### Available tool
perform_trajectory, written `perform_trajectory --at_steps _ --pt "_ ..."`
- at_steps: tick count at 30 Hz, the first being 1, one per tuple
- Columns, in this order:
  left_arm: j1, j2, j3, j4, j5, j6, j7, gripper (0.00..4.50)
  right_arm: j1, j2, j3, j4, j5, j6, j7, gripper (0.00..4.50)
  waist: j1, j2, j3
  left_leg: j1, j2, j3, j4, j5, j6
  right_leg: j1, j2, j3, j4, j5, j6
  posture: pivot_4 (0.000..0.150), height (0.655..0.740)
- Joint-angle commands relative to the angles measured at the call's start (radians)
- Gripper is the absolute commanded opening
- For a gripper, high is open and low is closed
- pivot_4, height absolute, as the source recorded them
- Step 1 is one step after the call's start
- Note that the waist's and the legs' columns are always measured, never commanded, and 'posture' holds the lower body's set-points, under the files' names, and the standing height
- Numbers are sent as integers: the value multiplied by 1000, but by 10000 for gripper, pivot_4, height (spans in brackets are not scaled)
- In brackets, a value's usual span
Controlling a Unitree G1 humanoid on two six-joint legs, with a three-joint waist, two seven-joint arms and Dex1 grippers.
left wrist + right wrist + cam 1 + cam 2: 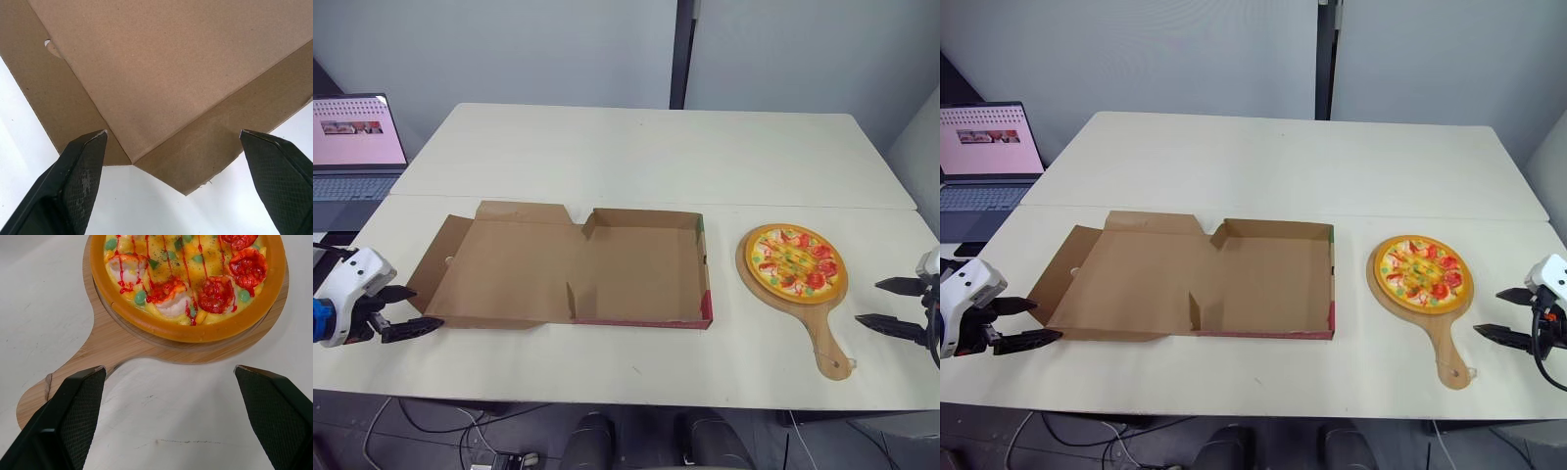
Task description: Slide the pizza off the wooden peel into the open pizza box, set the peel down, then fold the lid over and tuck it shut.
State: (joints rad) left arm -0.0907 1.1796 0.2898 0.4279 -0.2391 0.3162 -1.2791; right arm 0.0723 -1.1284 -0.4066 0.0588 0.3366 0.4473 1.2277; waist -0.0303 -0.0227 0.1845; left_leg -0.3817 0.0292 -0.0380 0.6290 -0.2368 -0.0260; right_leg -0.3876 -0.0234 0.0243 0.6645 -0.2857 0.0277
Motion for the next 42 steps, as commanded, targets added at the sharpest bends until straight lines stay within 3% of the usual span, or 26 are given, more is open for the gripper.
perform_trajectory --at_steps 1,8,25,33,42 --pt "-4 23 20 -1 -3 -20 -8 44902 7 -13 -43 -32 15 17 -9 45000 0 0 0 0 0 0 0 0 0 0 0 0 0 0 0 1500 7400" --pt "-15 -1 43 15 -38 -75 -18 44902 18 11 -69 -12 2 -7 -53 45000 0 0 0 0 0 0 0 0 0 0 0 0 0 0 0 1500 7400" --pt "-47 16 28 40 -69 -1 -79 44902 39 7 -93 7 6 0 -56 45000 -1 0 0 1 0 4 0 0 0 -1 2 7 0 1 2 1500 7400" --pt "-81 -49 -10 -257 -181 108 -105 44902 143 66 -223 -75 42 28 -72 45000 8 -1 0 1 -1 13 1 0 0 -2 1 15 -1 4 8 1500 7400" --pt "-397 -178 -273 -491 -223 160 -171 44902 373 205 -409 -427 132 191 -118 45000 6 -1 -1 2 -2 14 1 0 0 -1 4 17 -2 5 9 1500 7400"
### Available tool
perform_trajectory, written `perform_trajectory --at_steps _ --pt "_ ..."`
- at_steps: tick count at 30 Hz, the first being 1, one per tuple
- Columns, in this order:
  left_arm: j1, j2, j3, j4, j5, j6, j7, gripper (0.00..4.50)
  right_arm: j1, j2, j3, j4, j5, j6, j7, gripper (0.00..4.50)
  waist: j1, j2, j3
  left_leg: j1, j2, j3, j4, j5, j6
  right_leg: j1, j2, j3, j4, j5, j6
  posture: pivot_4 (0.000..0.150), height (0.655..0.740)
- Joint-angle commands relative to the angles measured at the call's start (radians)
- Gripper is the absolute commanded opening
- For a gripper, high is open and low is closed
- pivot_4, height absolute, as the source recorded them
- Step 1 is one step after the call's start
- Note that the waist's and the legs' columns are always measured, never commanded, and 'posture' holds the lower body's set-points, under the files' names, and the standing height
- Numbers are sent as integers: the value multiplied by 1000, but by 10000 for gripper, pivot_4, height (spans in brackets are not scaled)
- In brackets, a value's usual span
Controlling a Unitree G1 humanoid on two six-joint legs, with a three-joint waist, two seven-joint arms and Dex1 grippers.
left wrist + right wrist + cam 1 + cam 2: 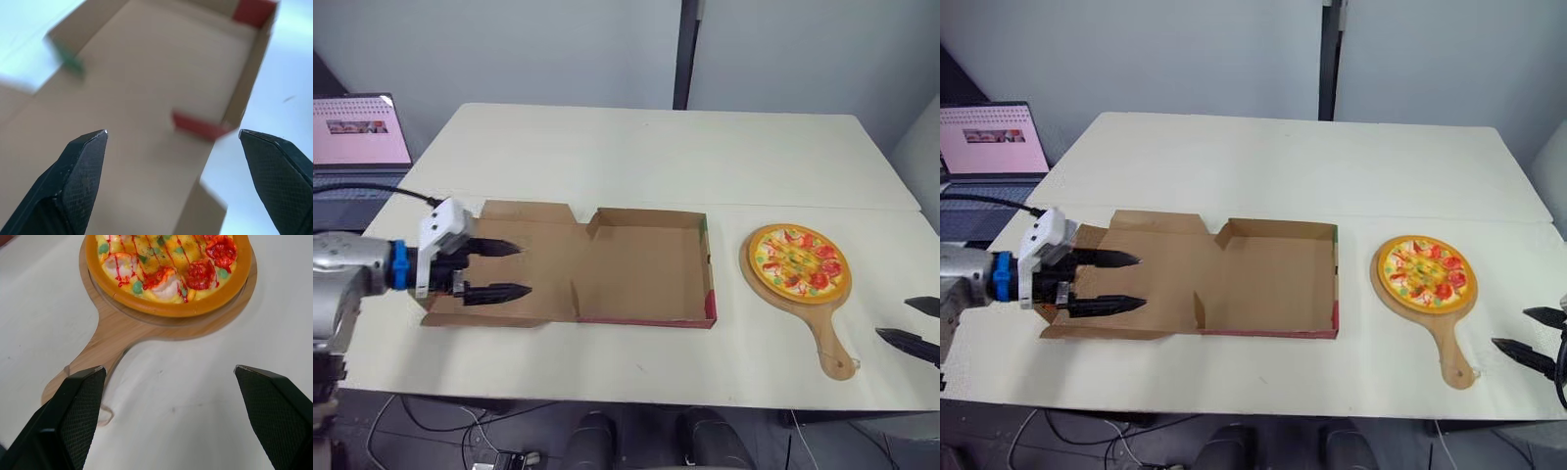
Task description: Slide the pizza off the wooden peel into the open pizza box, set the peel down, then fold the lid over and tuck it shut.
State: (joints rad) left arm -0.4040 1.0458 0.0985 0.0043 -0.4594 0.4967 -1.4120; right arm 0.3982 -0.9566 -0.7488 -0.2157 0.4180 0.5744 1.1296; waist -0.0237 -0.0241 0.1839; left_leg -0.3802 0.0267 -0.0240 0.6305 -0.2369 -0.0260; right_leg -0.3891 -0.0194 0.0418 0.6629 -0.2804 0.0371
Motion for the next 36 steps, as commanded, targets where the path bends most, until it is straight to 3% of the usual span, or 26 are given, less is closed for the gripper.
perform_trajectory --at_steps 1,7,12,19,29,32,36 --pt "-120 -68 -118 -86 2 -29 -50 44902 68 51 -73 -207 66 93 -37 45000 -1 0 0 0 -1 0 0 0 0 0 1 0 0 0 0 1500 7400" --pt "-218 -149 -197 -170 -26 -10 -74 44902 42 139 -1 -393 75 228 -248 45000 -21 -1 0 -1 0 2 1 0 0 0 3 3 0 1 0 1500 7400" --pt "-224 -178 -221 -213 -34 -19 -77 44902 -40 186 131 -439 59 391 -443 45000 -17 -1 0 0 0 1 1 0 0 0 4 2 1 1 0 1500 7400" --pt "-219 -204 -215 -236 -41 -23 -63 44902 -174 249 317 -404 19 533 -644 45000 -7 -1 0 -1 -1 0 2 0 0 0 3 2 0 1 0 1500 7400" --pt "-195 -206 -208 -253 -47 -31 -54 44902 -237 286 414 -298 -37 502 -720 45000 -8 -8 -4 0 0 0 2 0 0 0 4 1 0 1 0 1500 7400" --pt "-192 -209 -206 -248 -46 -38 -51 45000 -244 290 438 -264 -56 480 -733 39212 -9 -12 -7 0 0 0 2 0 0 0 4 2 0 1 0 1500 7400" --pt "-190 -209 -203 -237 -42 -48 -47 45000 -252 324 459 -266 -59 471 -758 25690 -9 -17 -10 0 0 0 2 0 0 0 4 2 0 1 0 1500 7400"
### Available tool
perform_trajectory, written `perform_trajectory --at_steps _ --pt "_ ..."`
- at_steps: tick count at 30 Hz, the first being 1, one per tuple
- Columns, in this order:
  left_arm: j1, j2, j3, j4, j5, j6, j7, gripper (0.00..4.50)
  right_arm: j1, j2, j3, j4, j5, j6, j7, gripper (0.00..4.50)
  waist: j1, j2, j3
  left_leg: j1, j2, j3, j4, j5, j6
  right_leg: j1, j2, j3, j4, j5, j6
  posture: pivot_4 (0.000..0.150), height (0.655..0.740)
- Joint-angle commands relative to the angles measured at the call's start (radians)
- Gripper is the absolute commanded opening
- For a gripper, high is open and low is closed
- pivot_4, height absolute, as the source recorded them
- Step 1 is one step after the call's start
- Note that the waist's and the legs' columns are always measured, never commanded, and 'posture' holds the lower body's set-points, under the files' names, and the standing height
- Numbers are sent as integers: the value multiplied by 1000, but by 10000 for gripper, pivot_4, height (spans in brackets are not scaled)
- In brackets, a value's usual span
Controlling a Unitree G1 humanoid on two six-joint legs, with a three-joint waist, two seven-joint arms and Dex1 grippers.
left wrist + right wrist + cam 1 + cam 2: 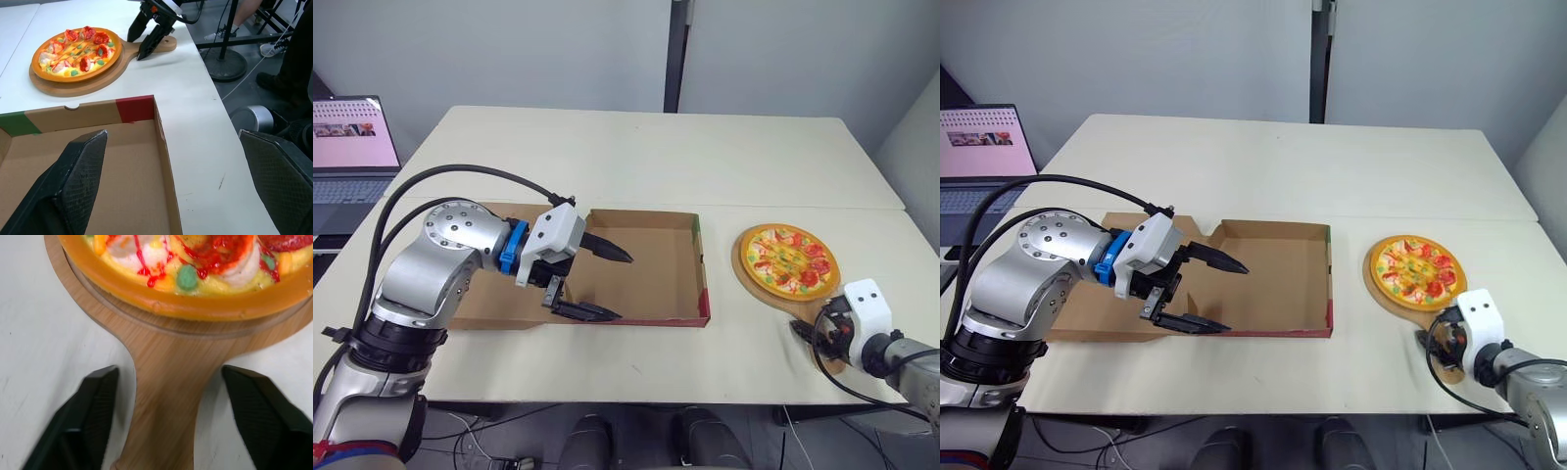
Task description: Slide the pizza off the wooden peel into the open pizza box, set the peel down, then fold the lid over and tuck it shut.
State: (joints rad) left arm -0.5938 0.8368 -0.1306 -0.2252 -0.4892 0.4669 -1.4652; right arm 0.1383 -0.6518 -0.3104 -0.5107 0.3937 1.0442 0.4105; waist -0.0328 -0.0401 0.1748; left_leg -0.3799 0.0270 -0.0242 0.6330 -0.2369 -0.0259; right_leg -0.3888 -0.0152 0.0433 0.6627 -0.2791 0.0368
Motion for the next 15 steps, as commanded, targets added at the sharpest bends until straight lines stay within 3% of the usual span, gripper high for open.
perform_trajectory --at_steps 1,4,11,15 --pt "-1 3 29 -4 -13 -18 6 45000 13 27 21 28 -35 -3 -42 22445 0 -3 -2 0 0 0 0 0 0 0 0 0 0 0 0 1500 7400" --pt "-4 9 33 3 -12 -17 8 45000 21 46 13 27 -43 -22 -58 15671 0 -4 -2 0 1 0 0 0 0 0 0 1 0 0 0 1500 7400" --pt "-2 36 50 15 -3 -10 17 45000 -48 59 -27 -2 -53 -76 -84 15653 -4 -2 -1 0 1 1 0 0 0 0 0 1 0 1 -1 1500 7400" --pt "7 69 96 54 13 -8 62 45000 -128 -8 -85 -6 -26 -71 -39 15653 -3 8 5 -1 0 1 1 0 0 -1 0 1 0 1 0 1500 7400"
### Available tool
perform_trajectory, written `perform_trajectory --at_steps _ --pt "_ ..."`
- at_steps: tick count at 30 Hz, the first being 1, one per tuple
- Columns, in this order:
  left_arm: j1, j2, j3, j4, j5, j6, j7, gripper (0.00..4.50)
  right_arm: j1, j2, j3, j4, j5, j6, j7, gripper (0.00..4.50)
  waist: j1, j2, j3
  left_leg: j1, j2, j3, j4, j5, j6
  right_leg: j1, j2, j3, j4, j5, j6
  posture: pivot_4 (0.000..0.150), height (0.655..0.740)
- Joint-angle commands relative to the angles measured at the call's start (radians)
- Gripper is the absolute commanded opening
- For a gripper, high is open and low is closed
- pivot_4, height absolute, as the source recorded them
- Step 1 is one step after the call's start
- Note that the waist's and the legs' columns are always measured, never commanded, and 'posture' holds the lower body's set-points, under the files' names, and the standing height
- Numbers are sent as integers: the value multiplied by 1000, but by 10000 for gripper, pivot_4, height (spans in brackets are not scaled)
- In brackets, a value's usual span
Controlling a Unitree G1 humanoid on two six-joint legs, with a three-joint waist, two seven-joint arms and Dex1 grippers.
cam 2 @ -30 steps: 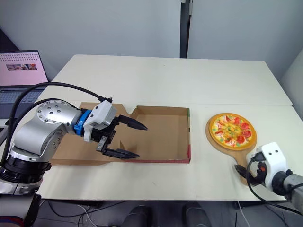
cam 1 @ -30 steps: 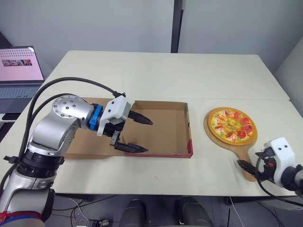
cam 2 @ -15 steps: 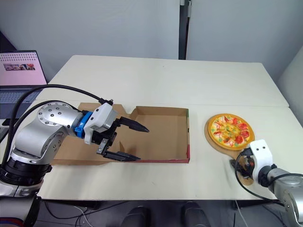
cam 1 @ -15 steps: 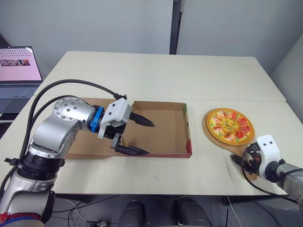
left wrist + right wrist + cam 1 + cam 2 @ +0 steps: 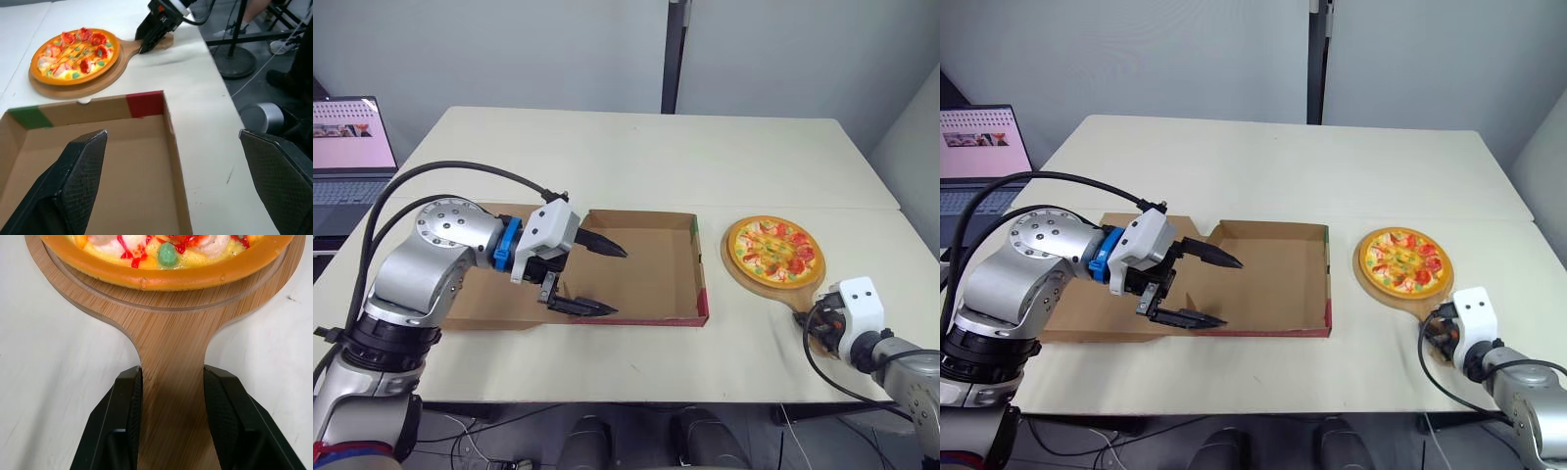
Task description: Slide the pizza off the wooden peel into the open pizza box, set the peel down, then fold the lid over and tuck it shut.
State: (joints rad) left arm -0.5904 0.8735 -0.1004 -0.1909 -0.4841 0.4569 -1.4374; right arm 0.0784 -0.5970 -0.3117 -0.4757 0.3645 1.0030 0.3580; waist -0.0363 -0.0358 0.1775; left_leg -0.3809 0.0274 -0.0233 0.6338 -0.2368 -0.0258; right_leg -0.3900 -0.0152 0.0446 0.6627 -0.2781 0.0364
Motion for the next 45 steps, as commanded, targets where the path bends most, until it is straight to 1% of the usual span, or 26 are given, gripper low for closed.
perform_trajectory --at_steps 1,4,6,8,12,17,20,26,33,45 --pt "7 41 79 29 10 3 46 45000 -84 -84 -92 -41 10 -28 28 15653 1 6 4 -1 0 0 0 0 0 -1 -1 0 0 0 0 1500 7400" --pt "19 59 124 45 -8 29 84 45000 -130 -146 -100 -40 32 -26 75 15653 5 9 5 -7 -1 0 -1 0 0 -8 0 0 1 0 0 1500 7400" --pt "29 70 153 49 -22 55 99 45000 -161 -184 -95 -36 39 -29 102 15653 4 9 5 -17 -1 -1 0 0 0 -17 1 -1 2 0 0 1500 7400" --pt "67 109 185 49 -26 71 87 45000 -225 -232 -69 -32 47 -25 140 15653 1 10 6 -18 0 -1 0 0 0 -18 2 -1 2 3 -4 1500 7400" --pt "102 149 227 49 -41 96 94 45000 -316 -306 9 -37 72 -25 223 15653 -3 11 6 -18 0 -1 -1 0 0 -19 2 -1 2 3 -5 1500 7400" --pt "129 187 245 59 -35 92 84 45000 -444 -362 138 -32 106 -28 329 15653 3 11 6 -18 0 0 0 0 0 -19 2 -1 2 2 -4 1500 7400" --pt "141 194 245 47 -40 95 85 45000 -499 -384 228 -16 85 -63 382 15653 4 11 6 -19 0 0 2 0 0 -19 2 -1 2 3 -4 1500 7400" --pt "154 191 244 25 -50 104 89 45000 -570 -395 359 -5 6 -148 422 15653 7 10 7 -20 0 -1 2 0 0 -19 1 -2 1 4 -6 1500 7400" --pt "142 183 234 28 -49 95 84 45000 -616 -389 439 37 -102 -226 427 15653 6 10 7 -20 0 -1 4 0 0 -19 1 -2 2 4 -6 1500 7400" --pt "139 159 224 18 -57 102 90 45000 -683 -376 454 98 -165 -272 475 15653 6 10 7 -20 0 0 7 0 0 -19 1 -1 4 4 -6 1500 7400"
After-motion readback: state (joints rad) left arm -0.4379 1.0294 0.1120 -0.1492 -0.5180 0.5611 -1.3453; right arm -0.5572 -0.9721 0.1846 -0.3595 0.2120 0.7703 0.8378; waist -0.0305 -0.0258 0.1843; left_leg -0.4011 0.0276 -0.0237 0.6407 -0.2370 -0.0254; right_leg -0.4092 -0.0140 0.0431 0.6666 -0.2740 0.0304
